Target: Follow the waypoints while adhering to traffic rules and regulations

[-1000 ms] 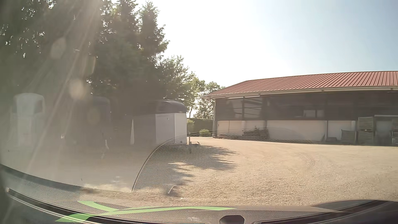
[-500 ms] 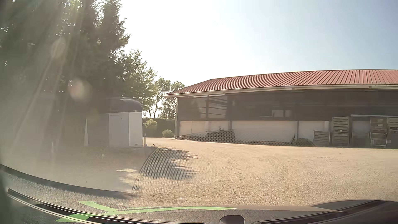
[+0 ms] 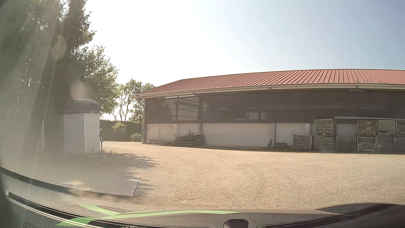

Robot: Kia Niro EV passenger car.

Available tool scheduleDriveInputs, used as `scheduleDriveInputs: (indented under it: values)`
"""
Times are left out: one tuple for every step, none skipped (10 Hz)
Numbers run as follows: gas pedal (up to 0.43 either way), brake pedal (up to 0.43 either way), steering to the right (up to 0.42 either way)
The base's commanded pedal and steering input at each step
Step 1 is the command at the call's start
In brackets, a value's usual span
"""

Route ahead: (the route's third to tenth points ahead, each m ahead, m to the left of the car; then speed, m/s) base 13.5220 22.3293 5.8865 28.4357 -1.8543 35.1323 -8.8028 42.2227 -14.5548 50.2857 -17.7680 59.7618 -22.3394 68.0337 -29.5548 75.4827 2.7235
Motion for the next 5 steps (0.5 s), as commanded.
scheduleDriveInputs:
  values:
    - [0.059,0.0,0.313]
    - [0.059,0.0,0.278]
    - [0.059,0.0,0.236]
    - [0.059,0.0,0.206]
    - [0.059,0.0,0.17]
